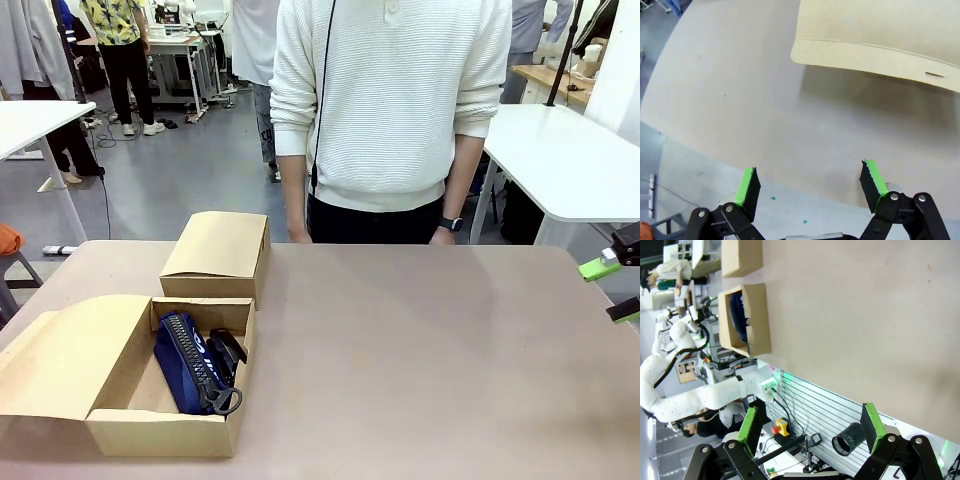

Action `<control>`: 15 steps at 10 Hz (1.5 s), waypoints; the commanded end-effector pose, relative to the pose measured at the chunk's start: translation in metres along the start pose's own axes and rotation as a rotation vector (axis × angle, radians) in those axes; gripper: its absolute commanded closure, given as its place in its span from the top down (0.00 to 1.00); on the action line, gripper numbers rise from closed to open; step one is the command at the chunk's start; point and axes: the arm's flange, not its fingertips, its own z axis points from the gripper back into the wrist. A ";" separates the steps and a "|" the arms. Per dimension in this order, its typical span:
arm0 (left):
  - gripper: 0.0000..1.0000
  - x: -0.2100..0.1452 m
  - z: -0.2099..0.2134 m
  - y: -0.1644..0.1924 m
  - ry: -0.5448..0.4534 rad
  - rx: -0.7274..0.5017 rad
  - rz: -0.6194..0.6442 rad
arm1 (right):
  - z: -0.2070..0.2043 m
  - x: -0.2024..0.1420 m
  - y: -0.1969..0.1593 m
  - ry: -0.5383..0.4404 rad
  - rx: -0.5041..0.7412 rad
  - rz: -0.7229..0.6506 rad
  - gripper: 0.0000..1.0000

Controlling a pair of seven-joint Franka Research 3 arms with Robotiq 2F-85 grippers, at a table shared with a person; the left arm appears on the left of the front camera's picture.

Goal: Place items inside the box.
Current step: Close the lid of the Mailer Box closest to the robot.

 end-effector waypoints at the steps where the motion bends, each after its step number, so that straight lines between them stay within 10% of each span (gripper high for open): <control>1: 1.00 -0.013 -0.018 -0.003 -0.033 0.006 -0.023 | 0.000 0.001 -0.001 -0.004 0.022 0.024 1.00; 15: 1.00 0.072 -0.029 -0.043 -0.677 -0.026 0.121 | 0.000 0.001 -0.001 -0.004 0.022 0.024 1.00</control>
